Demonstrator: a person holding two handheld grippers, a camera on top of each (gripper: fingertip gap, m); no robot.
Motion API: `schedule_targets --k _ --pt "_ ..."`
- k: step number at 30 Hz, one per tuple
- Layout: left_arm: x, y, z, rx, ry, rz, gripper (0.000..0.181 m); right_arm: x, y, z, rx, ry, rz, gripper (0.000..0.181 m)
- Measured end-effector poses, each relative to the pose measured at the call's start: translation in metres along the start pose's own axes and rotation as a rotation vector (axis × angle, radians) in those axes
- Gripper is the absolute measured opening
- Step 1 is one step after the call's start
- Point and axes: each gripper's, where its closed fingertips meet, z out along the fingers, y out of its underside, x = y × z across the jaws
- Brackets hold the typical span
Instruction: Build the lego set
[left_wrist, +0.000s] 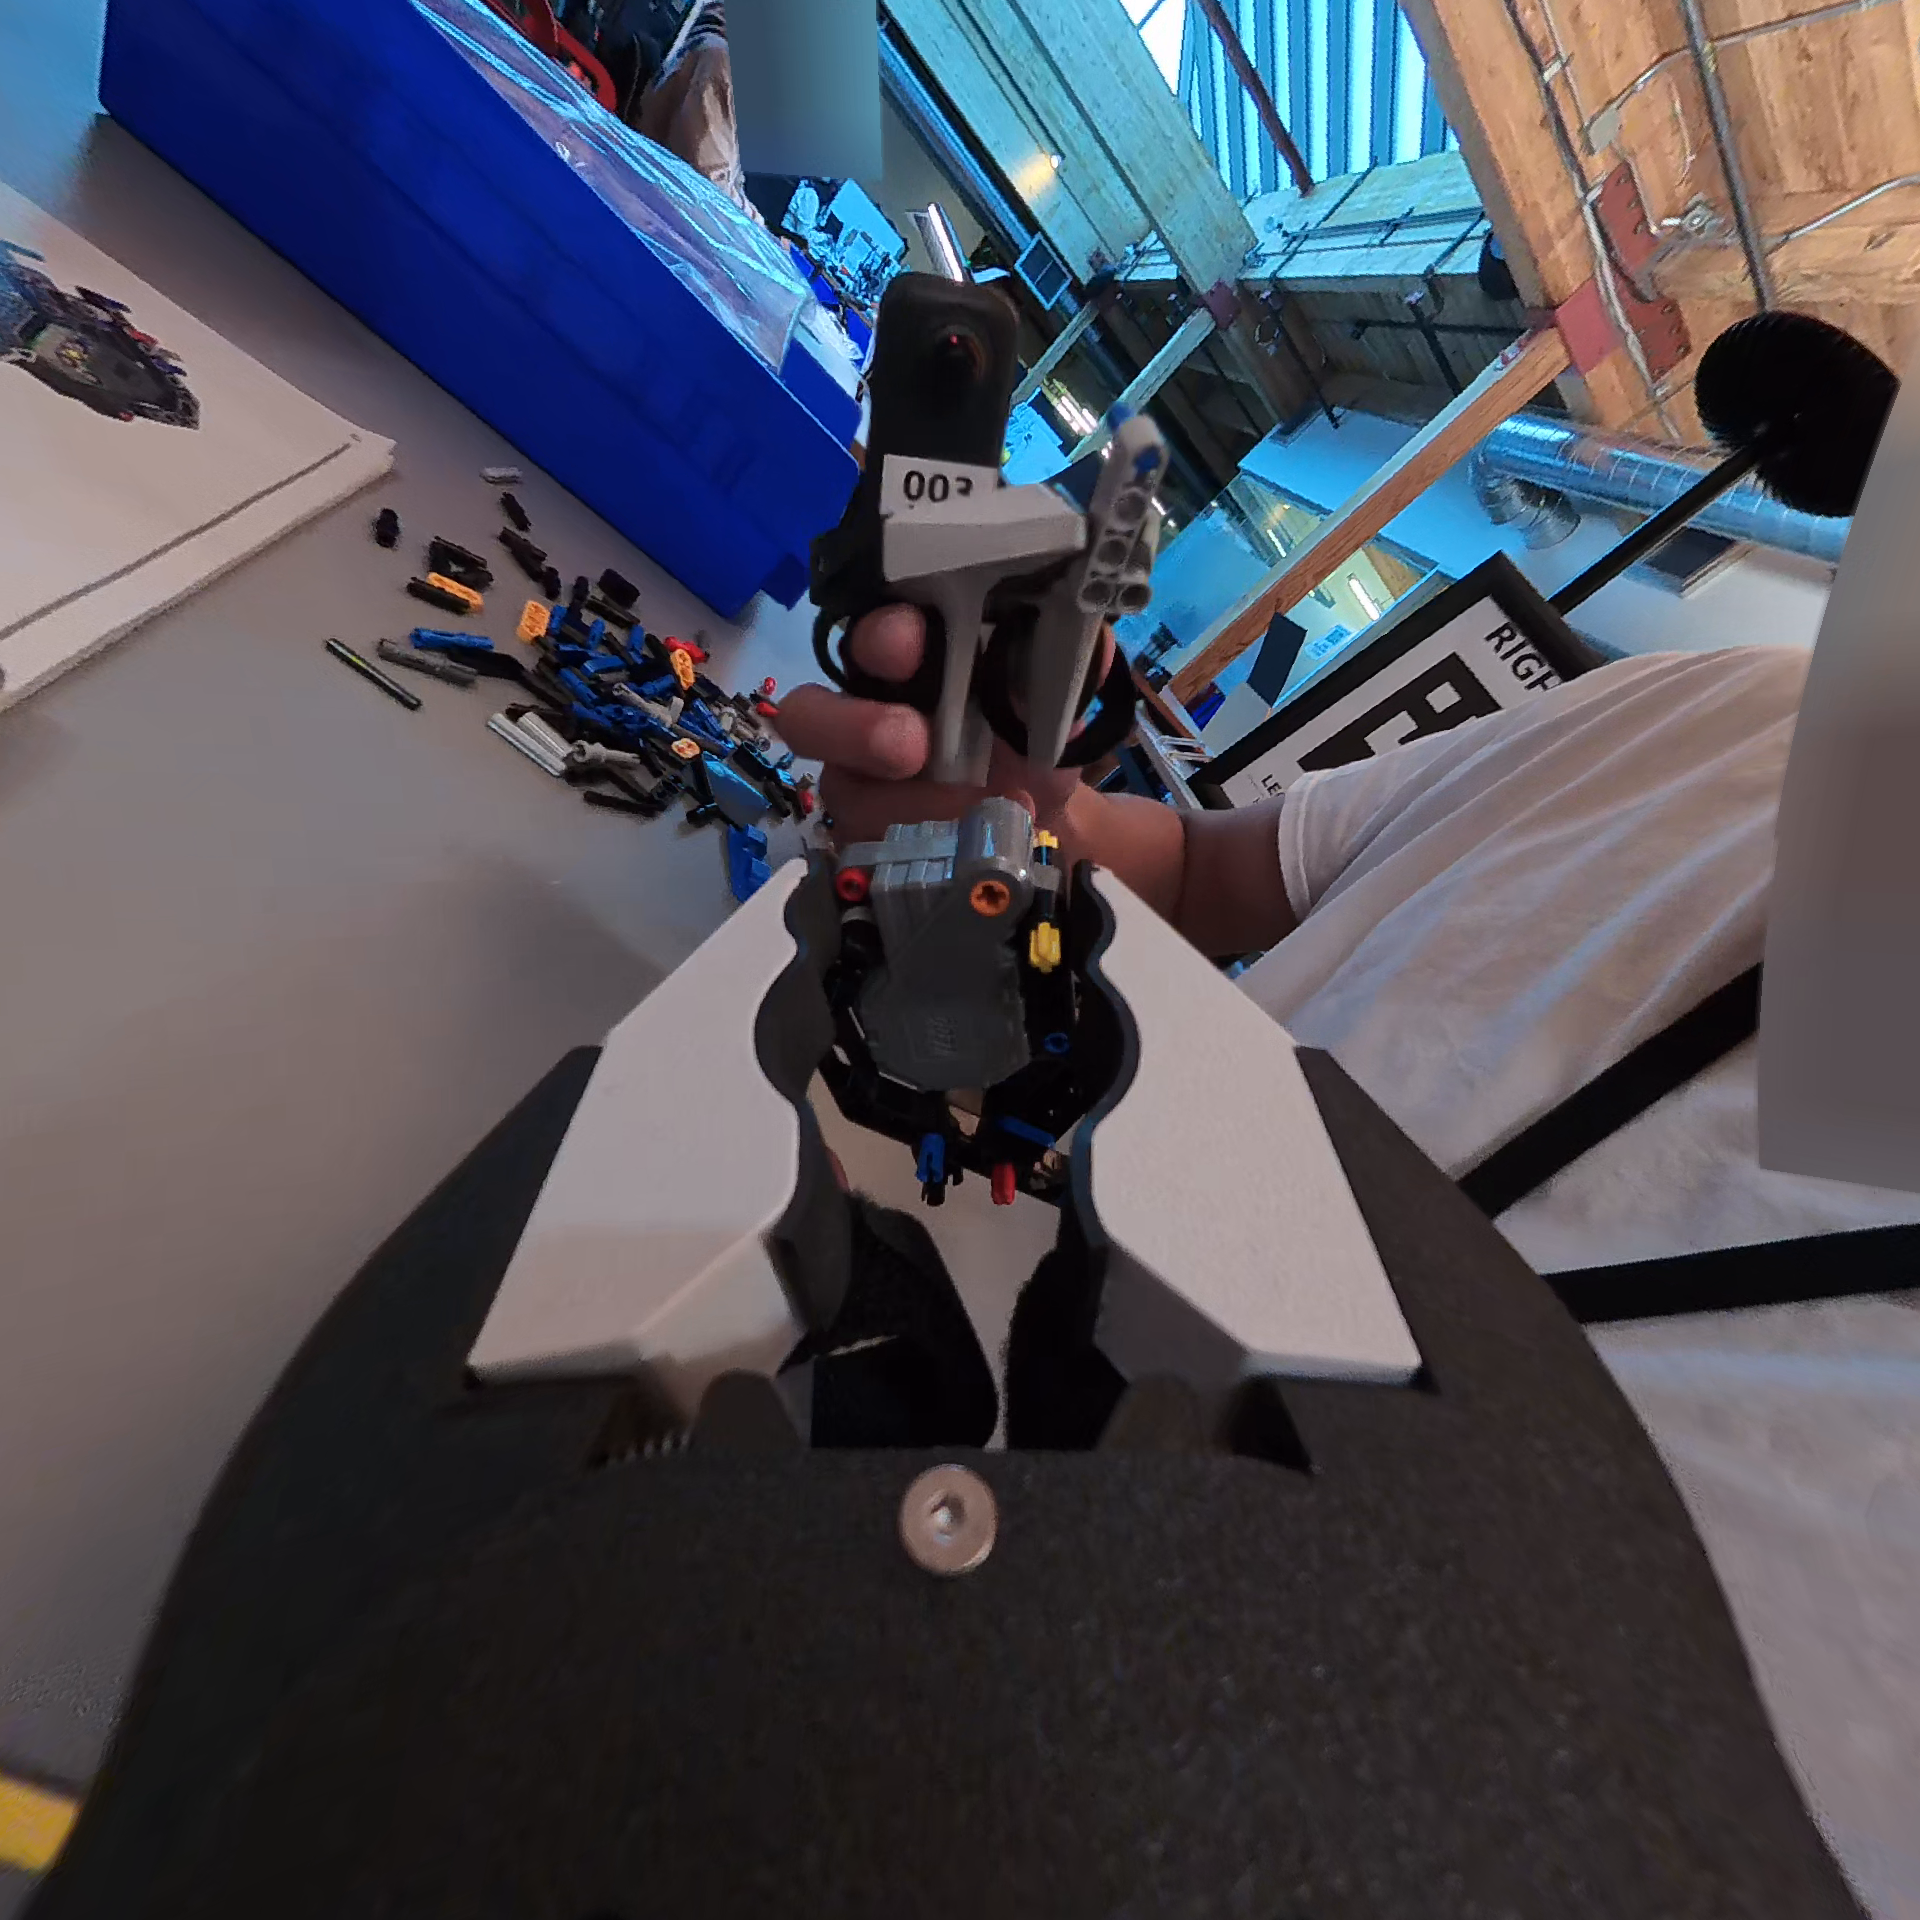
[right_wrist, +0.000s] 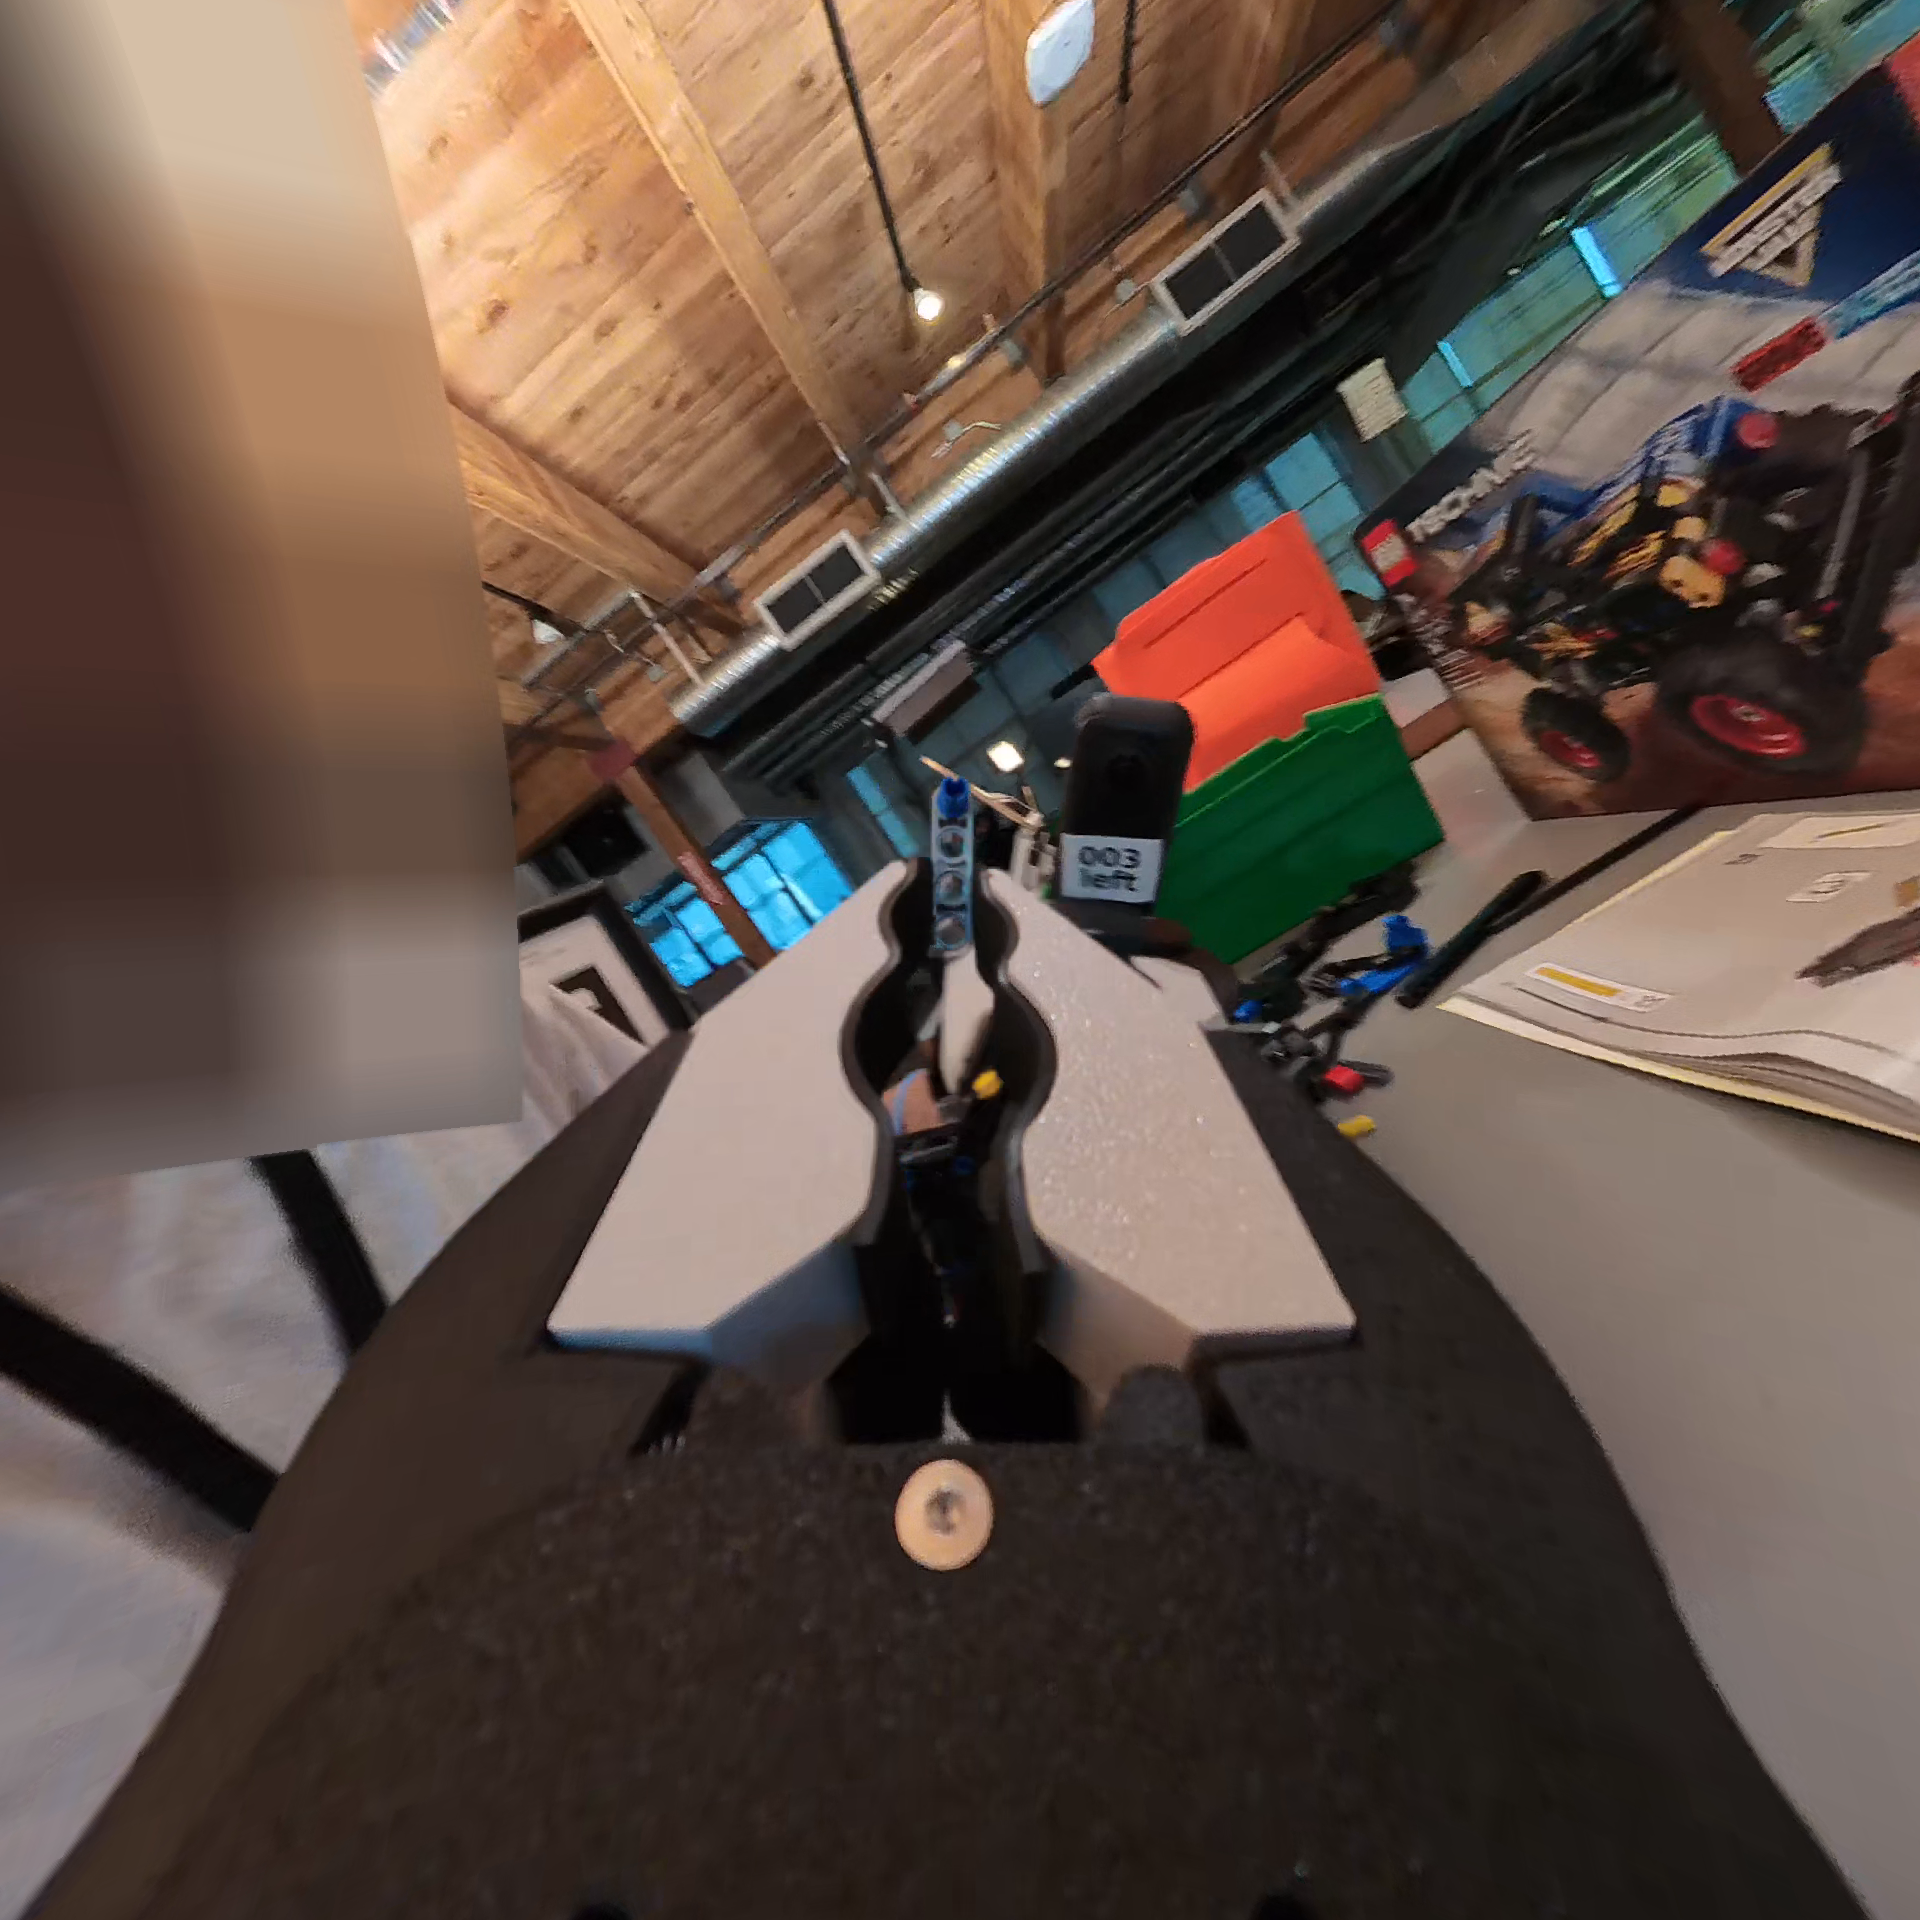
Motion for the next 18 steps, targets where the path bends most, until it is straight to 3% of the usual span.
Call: schedule_targets --k 1,4,18 --pt "0.001 0.001 0.003 -0.002 -0.009 0.010 0.042 0.003 0.006 0.002 -0.029 0.028 -0.034 0.006" --pt "0.003 0.005 0.010 -0.011 -0.028 0.047 0.042 0.007 0.023 0.007 -0.119 0.079 -0.114 0.006" --pt "0.002 -0.012 0.002 0.087 -0.036 0.026 0.042 0.005 0.034 0.014 -0.133 0.086 -0.140 0.006"
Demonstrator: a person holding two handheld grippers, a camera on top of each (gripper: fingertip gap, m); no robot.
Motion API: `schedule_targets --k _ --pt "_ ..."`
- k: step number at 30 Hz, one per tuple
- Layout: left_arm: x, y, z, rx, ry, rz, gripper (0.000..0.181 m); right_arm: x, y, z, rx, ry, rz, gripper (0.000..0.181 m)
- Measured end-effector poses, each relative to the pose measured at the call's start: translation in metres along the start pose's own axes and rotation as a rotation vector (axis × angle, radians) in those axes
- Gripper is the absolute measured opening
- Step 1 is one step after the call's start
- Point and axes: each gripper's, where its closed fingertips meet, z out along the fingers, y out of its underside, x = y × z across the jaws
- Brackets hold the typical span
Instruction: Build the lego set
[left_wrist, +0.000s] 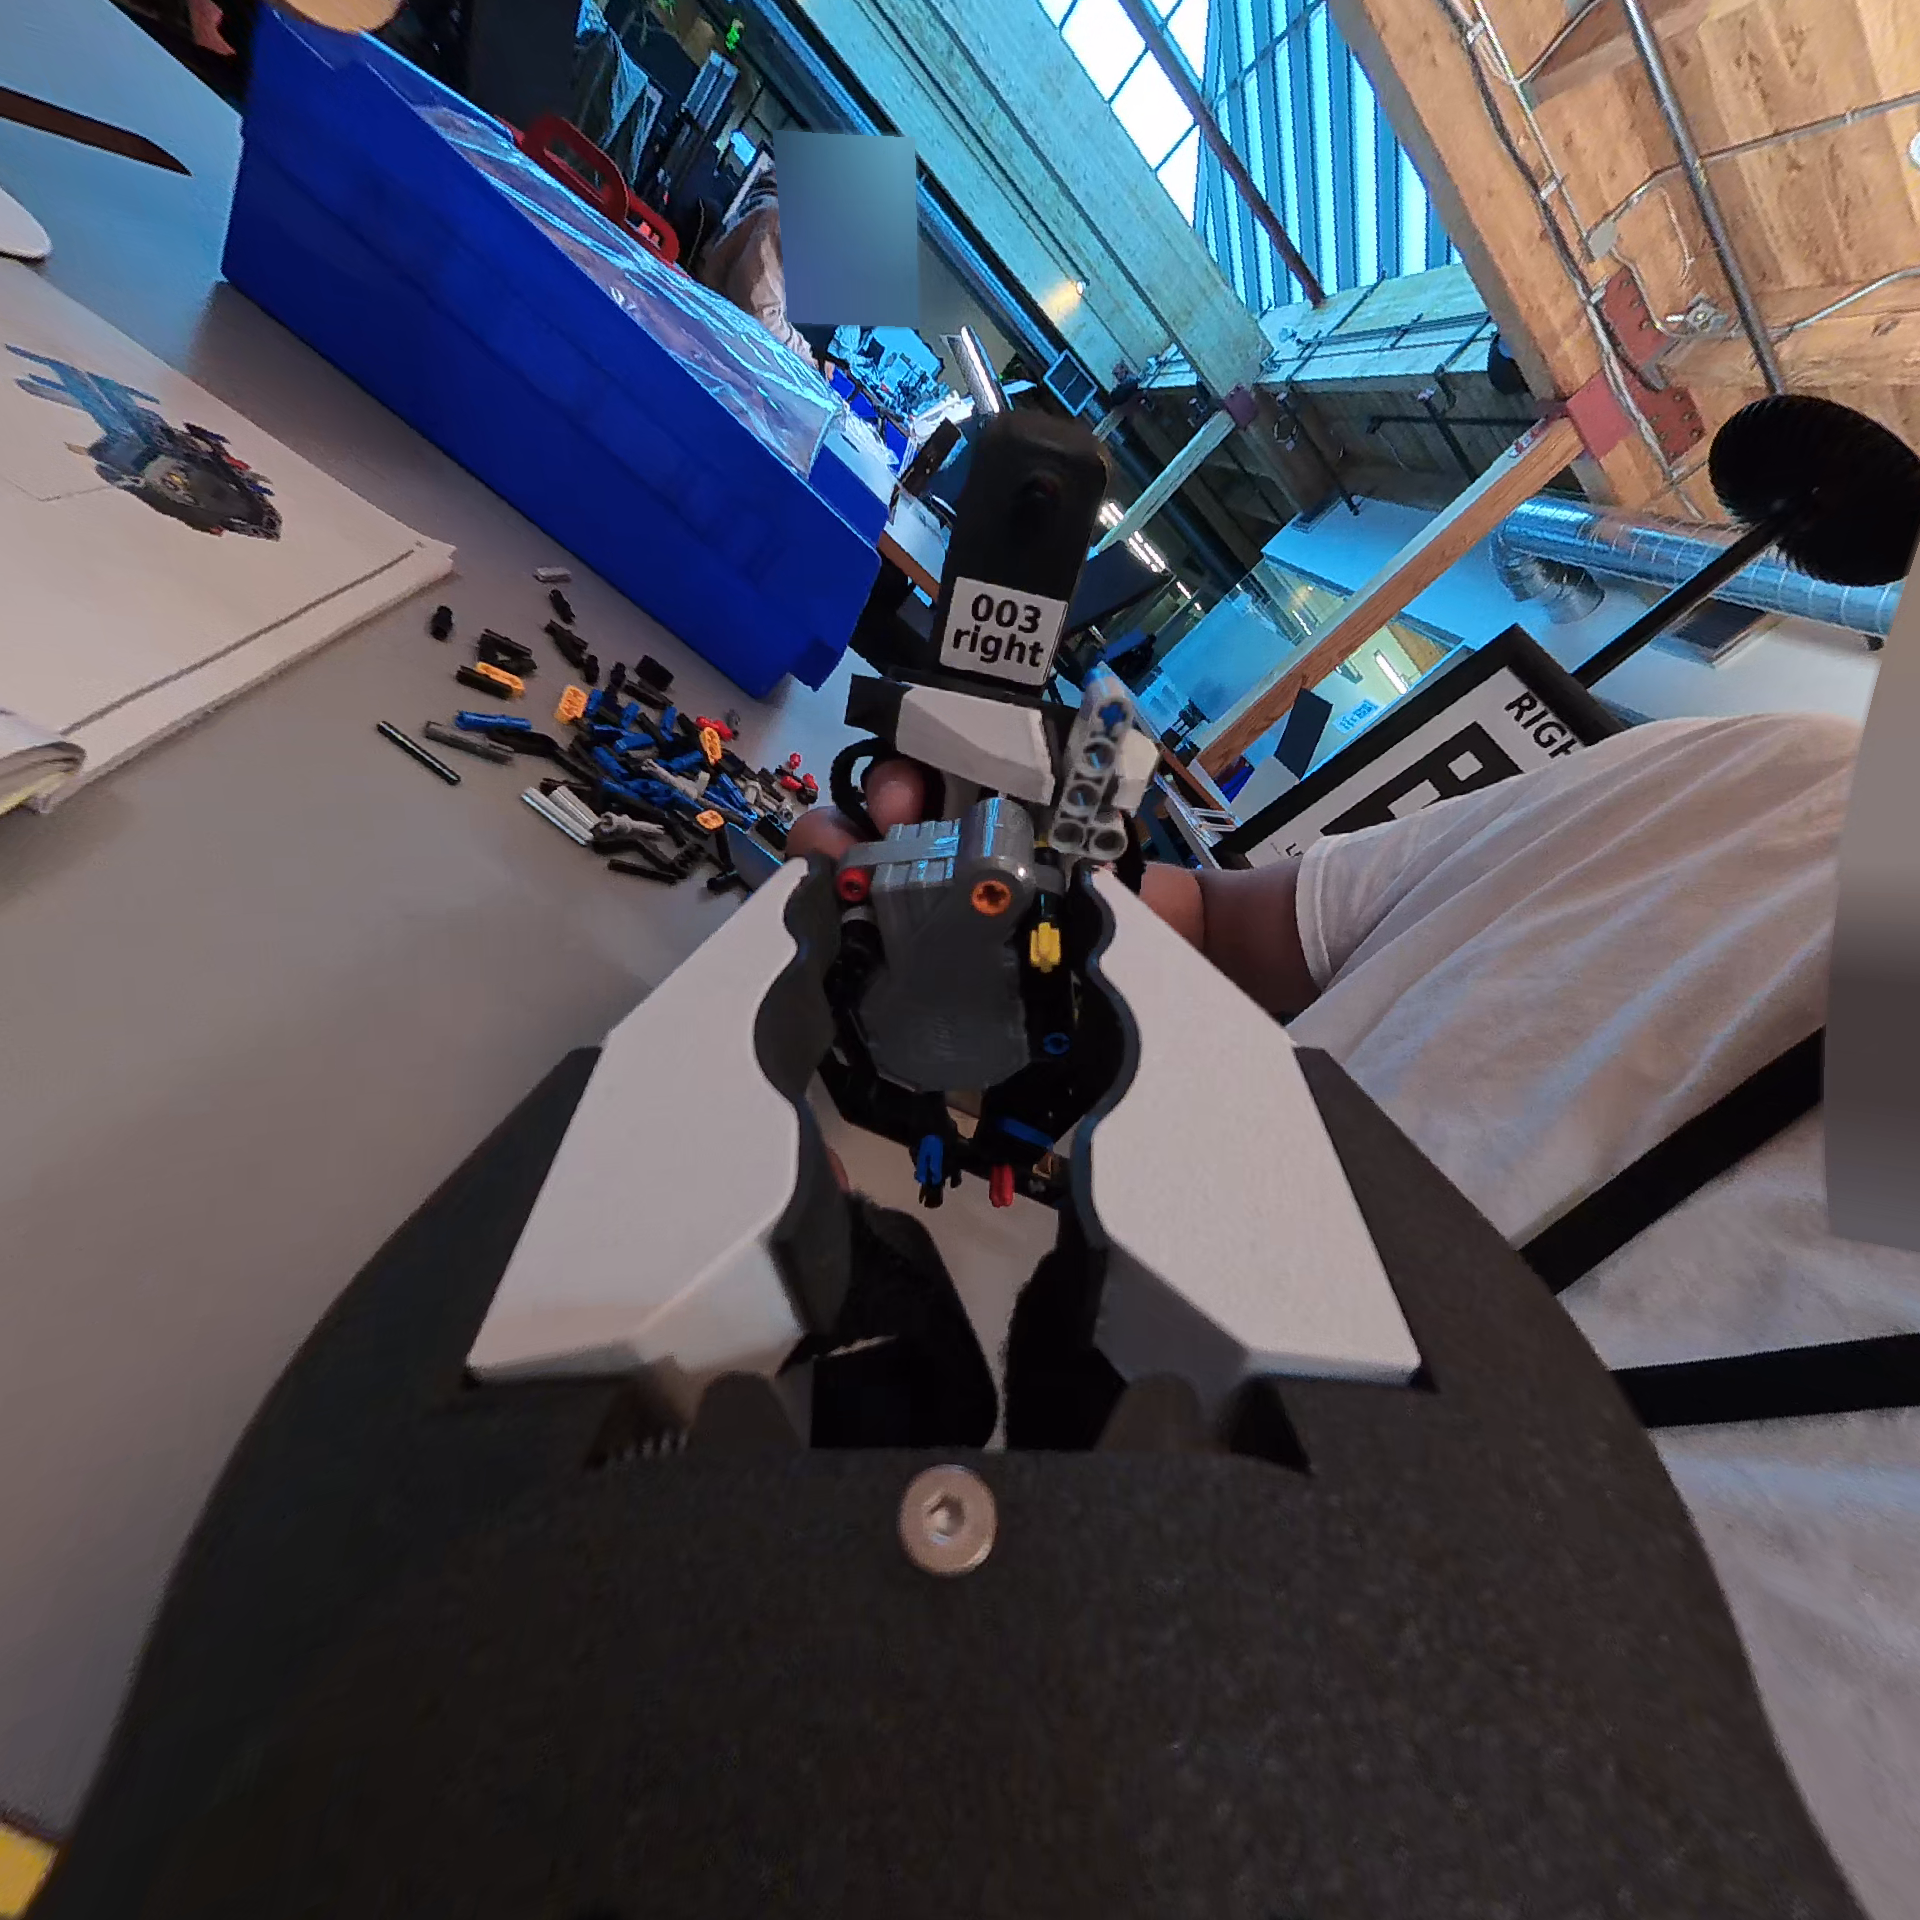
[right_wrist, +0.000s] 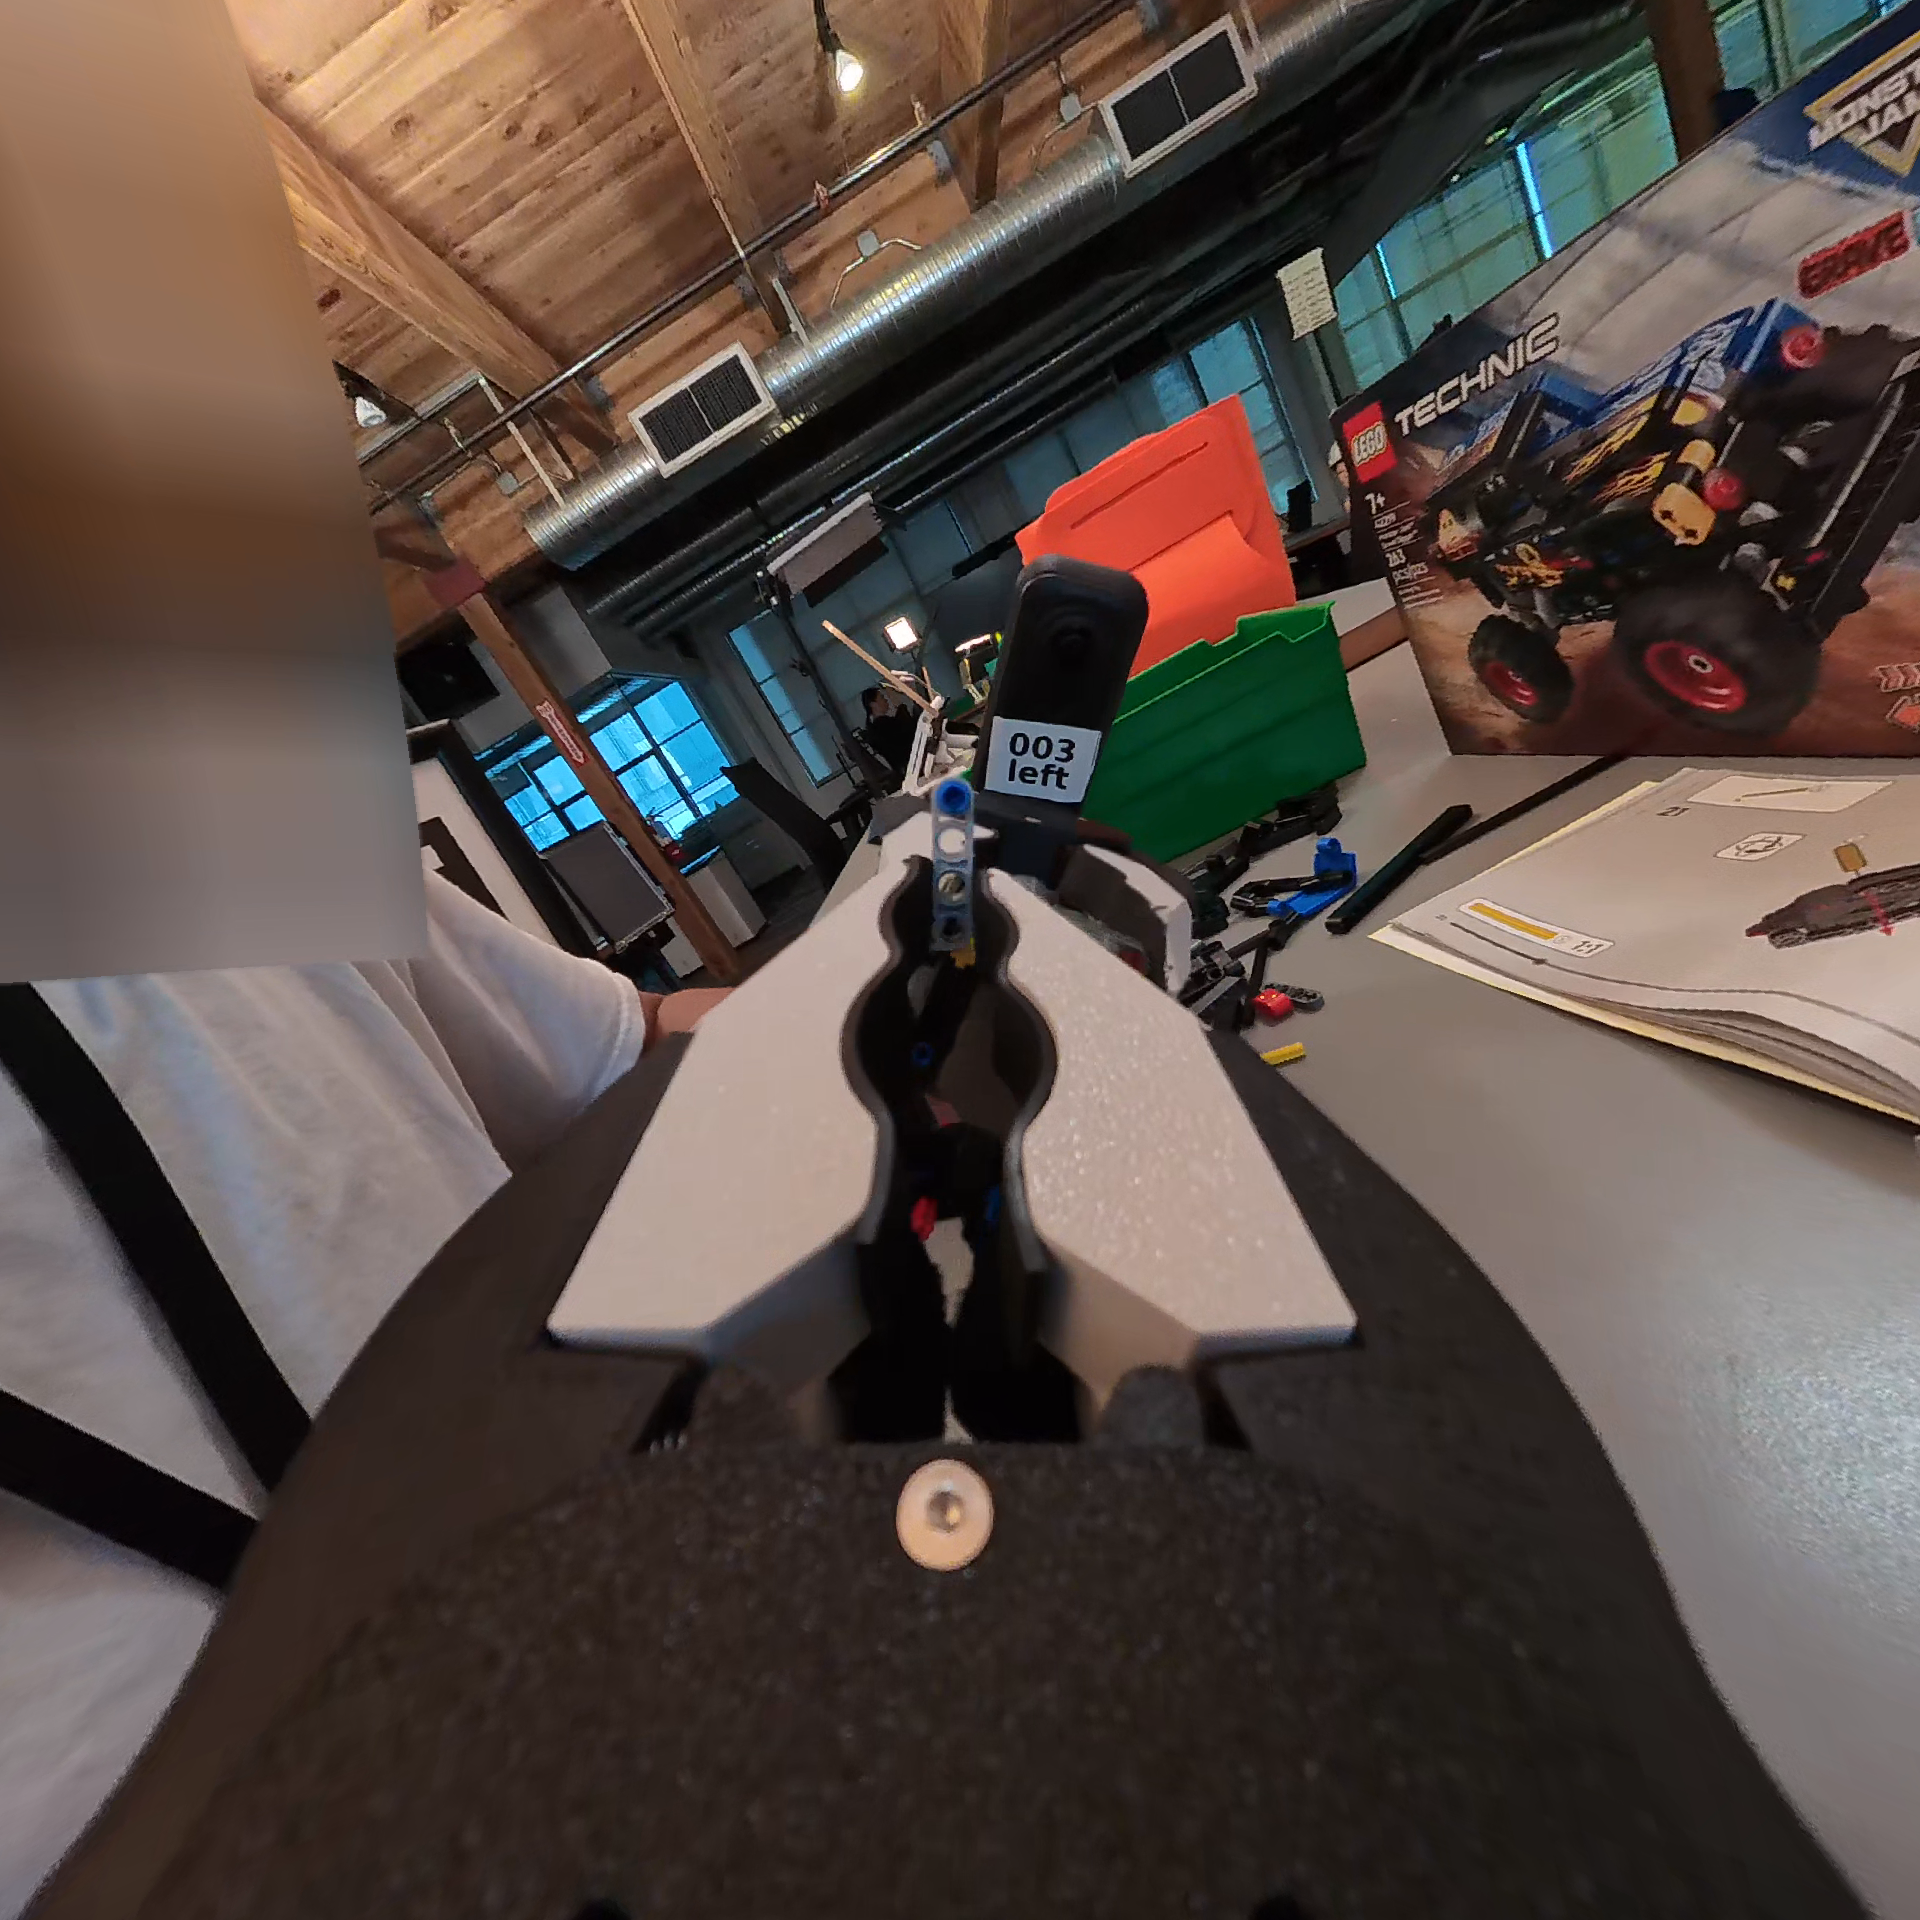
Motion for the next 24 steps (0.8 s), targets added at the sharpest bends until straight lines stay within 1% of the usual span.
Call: schedule_targets --k 5,8,11,13,14,15,17,18,19,20,21,22,23,24 --pt "0.002 -0.009 -0.005 0.047 0.030 -0.031 0.042 0.002 -0.005 -0.004 0.017 -0.004 0.026 0.006" --pt "0.005 -0.014 -0.008 0.074 0.053 -0.042 0.042 0.006 0.005 -0.004 -0.038 0.008 0.014 0.006" --pt "0.003 -0.017 -0.013 0.063 0.020 -0.004 0.042 0.007 -0.001 -0.007 -0.029 0.014 -0.021 0.006" --pt "0.001 -0.015 -0.016 0.029 0.001 0.028 0.041 0.007 -0.011 -0.011 0.014 0.010 -0.011 0.005" --pt "0.001 -0.009 -0.016 -0.017 0.000 0.038 0.041 0.007 -0.015 -0.012 0.031 0.007 0.003 0.006" --pt "0.001 -0.002 -0.014 -0.064 -0.012 0.057 0.042 0.008 -0.016 -0.012 0.038 0.009 0.014 0.006" --pt "-0.001 0.007 -0.007 -0.102 -0.057 0.119 0.042 0.008 -0.012 -0.011 0.017 0.016 0.007 0.006" --pt "-0.002 0.009 -0.003 -0.111 -0.073 0.129 0.042 0.013 -0.006 -0.010 -0.031 0.048 -0.011 0.006" --pt "-0.005 0.010 -0.002 -0.113 -0.092 0.126 0.042 0.022 0.004 -0.012 -0.127 0.115 -0.035 0.006" --pt "-0.008 0.011 -0.002 -0.121 -0.113 0.116 0.042 0.035 0.016 -0.018 -0.246 0.196 -0.062 0.005" --pt "-0.013 0.012 -0.005 -0.137 -0.135 0.110 0.042 0.049 0.031 -0.028 -0.394 0.288 -0.103 0.006" --pt "-0.019 0.012 -0.008 -0.144 -0.162 0.119 0.042 0.059 0.049 -0.041 -0.567 0.348 -0.158 0.006" --pt "-0.024 0.010 -0.012 -0.144 -0.191 0.135 0.042 0.061 0.063 -0.051 -0.705 0.358 -0.189 0.006" --pt "-0.028 0.008 -0.016 -0.145 -0.210 0.144 0.042 0.060 0.071 -0.057 -0.776 0.362 -0.209 0.006"
